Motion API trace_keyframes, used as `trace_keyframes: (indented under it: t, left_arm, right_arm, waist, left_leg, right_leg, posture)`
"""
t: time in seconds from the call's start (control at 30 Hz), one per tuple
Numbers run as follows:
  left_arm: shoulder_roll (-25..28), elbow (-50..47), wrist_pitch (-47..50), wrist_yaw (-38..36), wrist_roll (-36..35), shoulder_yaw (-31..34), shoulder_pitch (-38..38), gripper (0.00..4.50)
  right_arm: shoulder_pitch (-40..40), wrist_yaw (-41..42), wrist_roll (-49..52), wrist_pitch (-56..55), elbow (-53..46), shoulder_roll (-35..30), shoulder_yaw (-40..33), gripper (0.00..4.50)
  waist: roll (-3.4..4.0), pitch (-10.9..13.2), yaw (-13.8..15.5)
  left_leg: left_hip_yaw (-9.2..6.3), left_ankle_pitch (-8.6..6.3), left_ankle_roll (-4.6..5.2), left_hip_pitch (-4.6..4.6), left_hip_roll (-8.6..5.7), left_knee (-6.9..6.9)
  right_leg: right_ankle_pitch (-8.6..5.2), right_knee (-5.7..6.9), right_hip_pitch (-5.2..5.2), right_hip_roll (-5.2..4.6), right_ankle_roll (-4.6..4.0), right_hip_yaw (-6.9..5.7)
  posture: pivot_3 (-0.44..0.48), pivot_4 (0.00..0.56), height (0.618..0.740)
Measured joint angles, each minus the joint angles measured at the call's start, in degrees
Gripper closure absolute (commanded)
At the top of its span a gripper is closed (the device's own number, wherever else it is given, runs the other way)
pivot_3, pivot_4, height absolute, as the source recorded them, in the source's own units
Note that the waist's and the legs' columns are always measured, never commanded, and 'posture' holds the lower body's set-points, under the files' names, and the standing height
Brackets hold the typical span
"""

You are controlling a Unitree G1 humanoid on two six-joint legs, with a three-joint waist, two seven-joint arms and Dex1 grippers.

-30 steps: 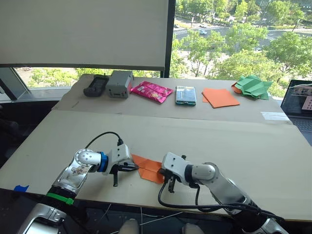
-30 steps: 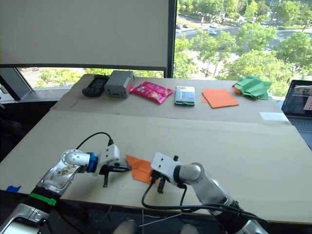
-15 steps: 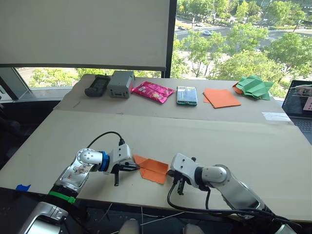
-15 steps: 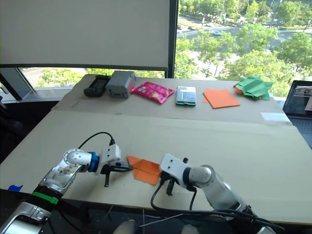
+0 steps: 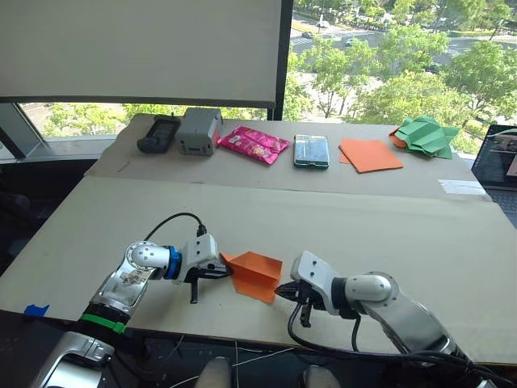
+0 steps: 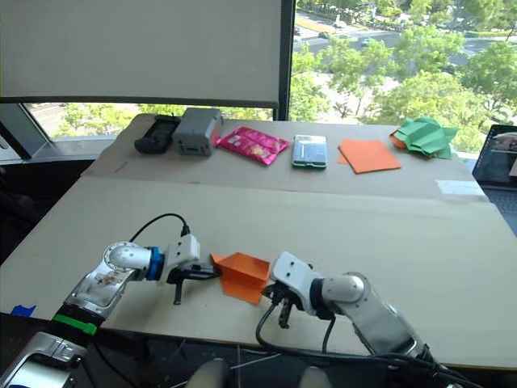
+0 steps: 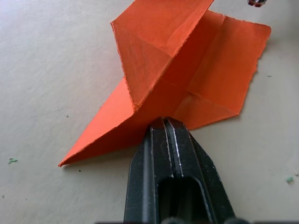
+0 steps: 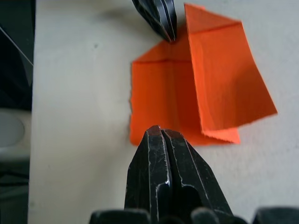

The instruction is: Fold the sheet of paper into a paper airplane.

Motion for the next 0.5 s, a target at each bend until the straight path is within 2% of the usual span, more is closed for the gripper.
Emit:
trace_keyframes:
  t: [0.13,0.23,0.5]
  left_arm:
    - [0.0,-0.2,0.1,0.0,0.0,0.1,0.0,4.5]
    - [0.0,-0.3,0.1,0.0,0.0,0.2,0.1,4.5]
    - [1.5,-4.6,2.7,0.4,-0.1,1.5,2.0,4.5]
  right_arm:
    - [-3.0,-2.8,0.9,0.0,1.1,4.3,-0.1,4.47]
    - [-5.6,-6.1,-1.2,-0.1,5.8,5.7,0.4,4.47]
    - [-6.1,-8.2,-6.1,-0.7,13.9,5.0,3.8,4.47]
  waist:
    - [-0.07,0.0,0.0]
    - [-0.07,0.0,-0.1]
    - [-0.06,0.0,-0.5]
  left_leg:
    - [0.01,0.0,0.0,-0.01,0.0,0.0]
    - [0.03,0.0,0.0,-0.01,0.0,0.0]
    - [0.05,0.02,0.03,0.05,0.01,0.0]
  right_leg:
    - [0.0,-0.01,0.0,0.0,0.0,0.0]
    - [0.0,-0.04,0.0,0.0,0.0,0.0]
    - [0.06,0.26,0.01,0.02,0.08,0.01]
  posture:
    - [0.0,0.15,0.702]
    - [0.0,0.15,0.702]
    - [0.0,0.15,0.702]
